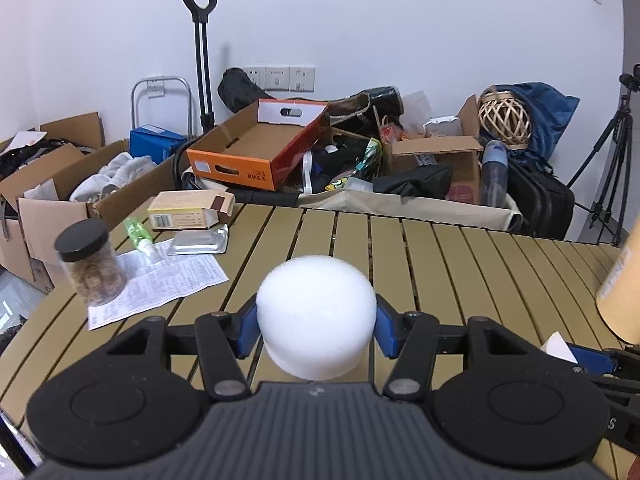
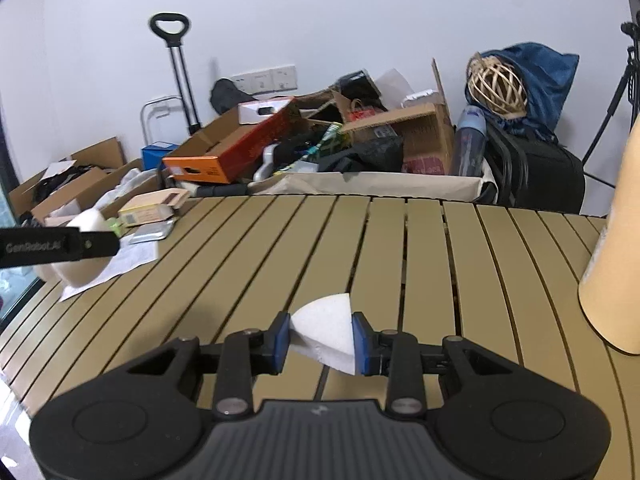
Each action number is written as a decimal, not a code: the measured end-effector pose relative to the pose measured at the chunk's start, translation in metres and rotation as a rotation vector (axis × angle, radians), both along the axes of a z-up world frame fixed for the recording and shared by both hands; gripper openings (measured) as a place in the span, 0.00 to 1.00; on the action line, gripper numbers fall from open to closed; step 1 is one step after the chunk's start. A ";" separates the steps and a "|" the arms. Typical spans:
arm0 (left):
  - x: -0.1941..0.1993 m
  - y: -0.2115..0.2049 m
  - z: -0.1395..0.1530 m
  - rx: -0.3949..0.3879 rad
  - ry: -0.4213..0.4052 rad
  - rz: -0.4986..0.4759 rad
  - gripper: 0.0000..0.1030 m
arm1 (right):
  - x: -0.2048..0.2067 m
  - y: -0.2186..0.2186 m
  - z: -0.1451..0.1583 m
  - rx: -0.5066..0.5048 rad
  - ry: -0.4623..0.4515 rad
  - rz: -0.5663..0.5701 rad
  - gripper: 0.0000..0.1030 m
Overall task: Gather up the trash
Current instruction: 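Carry the foam cylinder and foam wedge down toward the black bin, then lower the left tool into the bin and open it to drop the foam cylinder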
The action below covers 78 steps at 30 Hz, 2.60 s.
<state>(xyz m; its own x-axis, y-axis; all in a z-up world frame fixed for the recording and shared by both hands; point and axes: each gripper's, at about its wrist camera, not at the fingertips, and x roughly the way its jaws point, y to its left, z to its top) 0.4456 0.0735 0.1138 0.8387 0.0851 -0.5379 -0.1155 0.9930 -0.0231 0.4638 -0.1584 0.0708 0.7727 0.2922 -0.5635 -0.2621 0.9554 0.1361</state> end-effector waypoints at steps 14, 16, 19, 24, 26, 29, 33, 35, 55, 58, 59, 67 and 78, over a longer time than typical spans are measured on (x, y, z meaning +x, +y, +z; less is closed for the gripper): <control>-0.106 -0.016 -0.005 -0.006 0.007 -0.034 0.55 | -0.107 -0.004 0.002 0.007 -0.012 0.053 0.31; -0.119 -0.018 -0.011 -0.004 0.016 -0.039 0.55 | -0.121 -0.006 -0.001 0.008 -0.011 0.052 0.31; -0.140 -0.021 -0.019 -0.002 0.028 -0.049 0.55 | -0.141 -0.008 -0.006 0.011 -0.009 0.052 0.31; -0.172 -0.029 -0.032 0.012 0.041 -0.069 0.55 | -0.172 -0.011 -0.018 0.013 0.001 0.056 0.31; -0.183 -0.032 -0.037 0.017 0.048 -0.077 0.55 | -0.185 -0.012 -0.024 0.011 0.008 0.056 0.31; -0.200 -0.037 -0.046 0.025 0.060 -0.090 0.55 | -0.202 -0.014 -0.032 0.009 0.018 0.059 0.31; -0.222 -0.044 -0.062 0.037 0.074 -0.116 0.55 | -0.224 -0.015 -0.047 -0.006 0.041 0.066 0.31; -0.230 -0.047 -0.071 0.035 0.088 -0.128 0.55 | -0.232 -0.016 -0.055 -0.012 0.056 0.068 0.31; -0.246 -0.053 -0.202 0.017 0.332 -0.159 0.55 | -0.267 -0.033 -0.186 -0.061 0.297 0.021 0.31; -0.241 -0.053 -0.214 0.009 0.354 -0.155 0.55 | -0.266 -0.040 -0.204 -0.058 0.318 0.002 0.31; -0.239 -0.053 -0.219 0.005 0.362 -0.153 0.55 | -0.265 -0.043 -0.209 -0.054 0.325 -0.005 0.31; -0.227 -0.046 -0.247 0.006 0.384 -0.121 0.55 | -0.257 -0.055 -0.230 -0.074 0.316 -0.045 0.30; -0.209 -0.036 -0.267 0.022 0.432 -0.097 0.55 | -0.242 -0.072 -0.246 -0.062 0.377 -0.127 0.30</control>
<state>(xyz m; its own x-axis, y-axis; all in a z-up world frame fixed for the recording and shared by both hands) 0.2363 0.0378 -0.1533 0.5421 0.0324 -0.8397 -0.0163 0.9995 0.0280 0.2218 -0.2302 -0.1748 0.5365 0.1641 -0.8278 -0.0841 0.9864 0.1410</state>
